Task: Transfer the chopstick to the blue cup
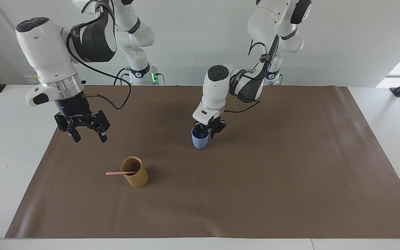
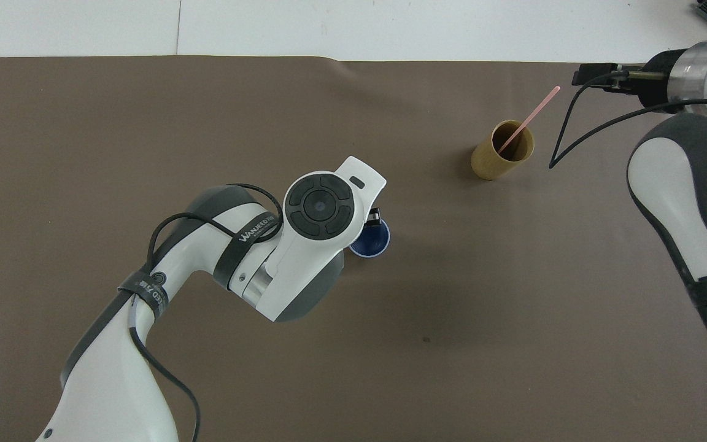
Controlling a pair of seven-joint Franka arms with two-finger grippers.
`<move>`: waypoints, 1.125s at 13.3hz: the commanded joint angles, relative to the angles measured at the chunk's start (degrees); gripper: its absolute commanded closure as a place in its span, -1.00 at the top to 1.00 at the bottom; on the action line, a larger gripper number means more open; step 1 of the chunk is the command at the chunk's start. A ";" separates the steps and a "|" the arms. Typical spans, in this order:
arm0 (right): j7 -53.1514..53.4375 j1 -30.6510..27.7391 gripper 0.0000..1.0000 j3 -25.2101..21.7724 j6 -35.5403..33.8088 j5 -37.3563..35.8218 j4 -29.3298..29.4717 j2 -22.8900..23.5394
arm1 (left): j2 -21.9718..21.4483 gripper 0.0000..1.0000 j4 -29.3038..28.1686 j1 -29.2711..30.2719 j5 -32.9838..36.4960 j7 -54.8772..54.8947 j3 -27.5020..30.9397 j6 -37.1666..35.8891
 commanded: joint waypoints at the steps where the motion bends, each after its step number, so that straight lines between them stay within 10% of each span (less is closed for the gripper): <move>1: -1.11 1.60 1.00 0.23 1.18 1.65 -0.62 -0.10 | -5.36 1.00 0.55 3.15 1.56 1.06 -0.09 -5.21; 11: -5.33 1.87 0.97 0.32 10.41 1.73 -2.46 3.94 | -18.64 1.00 -1.65 28.19 -3.62 43.92 -0.09 -24.90; 15: -5.59 1.96 0.56 0.59 10.84 1.82 -4.13 3.86 | -21.90 1.00 0.28 34.98 -3.71 52.05 0.34 -29.55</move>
